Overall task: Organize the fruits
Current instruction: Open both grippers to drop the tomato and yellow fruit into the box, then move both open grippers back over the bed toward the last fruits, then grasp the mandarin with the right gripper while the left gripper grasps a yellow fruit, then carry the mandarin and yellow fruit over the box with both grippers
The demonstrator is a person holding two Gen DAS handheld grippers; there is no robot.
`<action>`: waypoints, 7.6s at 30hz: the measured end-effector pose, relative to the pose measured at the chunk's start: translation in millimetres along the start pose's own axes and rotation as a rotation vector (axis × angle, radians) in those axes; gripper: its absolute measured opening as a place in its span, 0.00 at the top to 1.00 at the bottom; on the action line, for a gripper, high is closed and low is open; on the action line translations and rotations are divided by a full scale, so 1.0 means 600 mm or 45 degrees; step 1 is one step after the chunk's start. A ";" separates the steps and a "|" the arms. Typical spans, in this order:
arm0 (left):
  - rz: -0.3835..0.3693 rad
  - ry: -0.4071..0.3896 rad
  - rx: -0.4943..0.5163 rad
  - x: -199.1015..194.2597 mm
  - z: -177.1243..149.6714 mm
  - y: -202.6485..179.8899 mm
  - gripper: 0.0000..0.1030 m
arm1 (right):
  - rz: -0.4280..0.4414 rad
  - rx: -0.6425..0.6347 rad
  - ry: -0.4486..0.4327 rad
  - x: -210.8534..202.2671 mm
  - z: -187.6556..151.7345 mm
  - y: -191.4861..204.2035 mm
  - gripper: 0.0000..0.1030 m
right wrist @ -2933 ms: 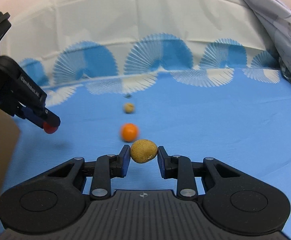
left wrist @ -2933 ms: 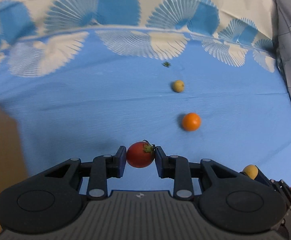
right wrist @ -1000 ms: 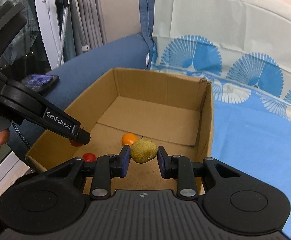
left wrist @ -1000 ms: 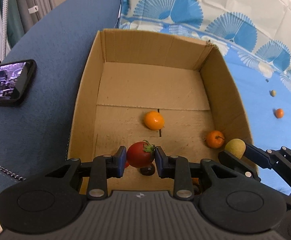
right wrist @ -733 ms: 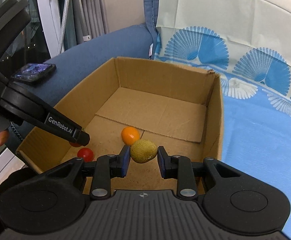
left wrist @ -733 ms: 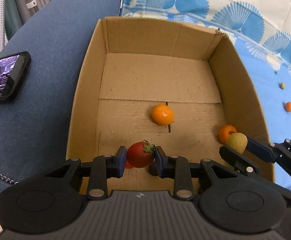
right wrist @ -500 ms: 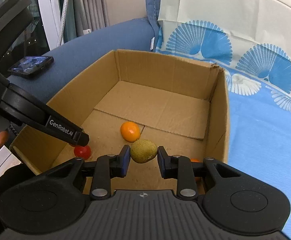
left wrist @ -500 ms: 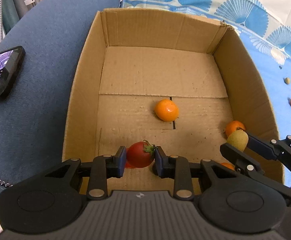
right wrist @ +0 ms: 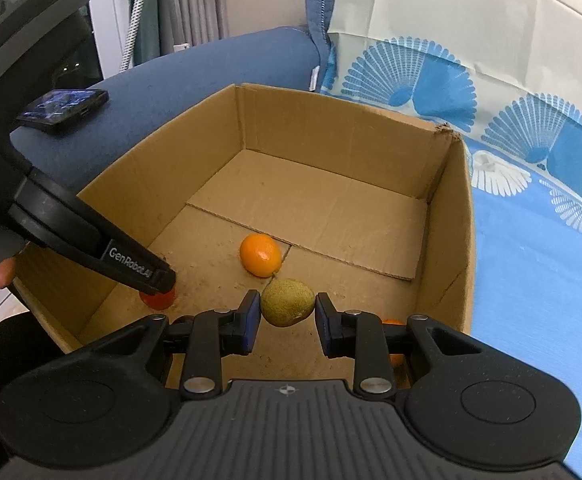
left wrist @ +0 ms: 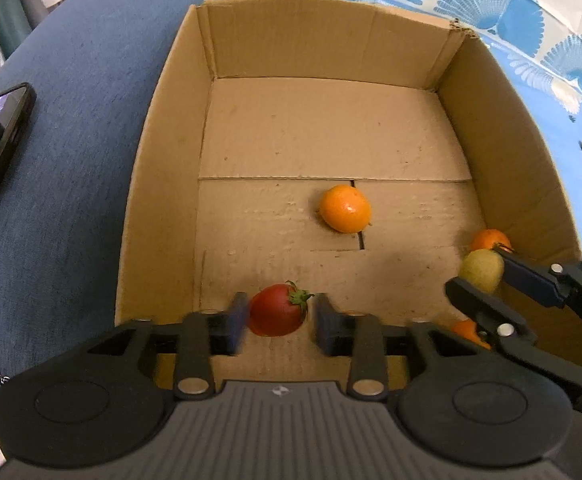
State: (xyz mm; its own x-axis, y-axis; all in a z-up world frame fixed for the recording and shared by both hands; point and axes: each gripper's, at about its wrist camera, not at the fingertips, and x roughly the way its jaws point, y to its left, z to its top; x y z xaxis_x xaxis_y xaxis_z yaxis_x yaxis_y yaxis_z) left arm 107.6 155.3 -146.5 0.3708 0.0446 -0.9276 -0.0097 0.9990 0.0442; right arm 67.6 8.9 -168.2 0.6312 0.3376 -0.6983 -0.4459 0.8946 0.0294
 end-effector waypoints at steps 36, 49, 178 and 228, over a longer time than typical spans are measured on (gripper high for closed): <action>0.129 -0.528 -0.013 -0.365 -0.251 -0.028 0.00 | -0.144 0.202 -0.426 -0.434 -0.094 0.114 0.02; 0.139 -0.599 -0.014 -0.422 -0.275 -0.037 0.00 | -0.114 0.227 -0.522 -0.485 -0.111 0.112 0.01; -0.182 -0.314 0.002 -0.335 -0.200 -0.028 0.74 | -0.015 0.237 -0.204 -0.364 -0.092 0.042 0.61; -0.034 -0.079 -0.030 -0.096 -0.001 -0.021 0.74 | 0.163 0.482 0.161 -0.087 0.037 -0.092 0.61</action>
State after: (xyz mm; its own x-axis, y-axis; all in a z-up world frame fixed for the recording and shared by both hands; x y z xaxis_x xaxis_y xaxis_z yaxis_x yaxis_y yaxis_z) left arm 85.9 140.4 -93.9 0.4280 0.0185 -0.9036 -0.0210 0.9997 0.0105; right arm 73.5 -51.5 -117.6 0.4922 0.4357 -0.7536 -0.2364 0.9001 0.3660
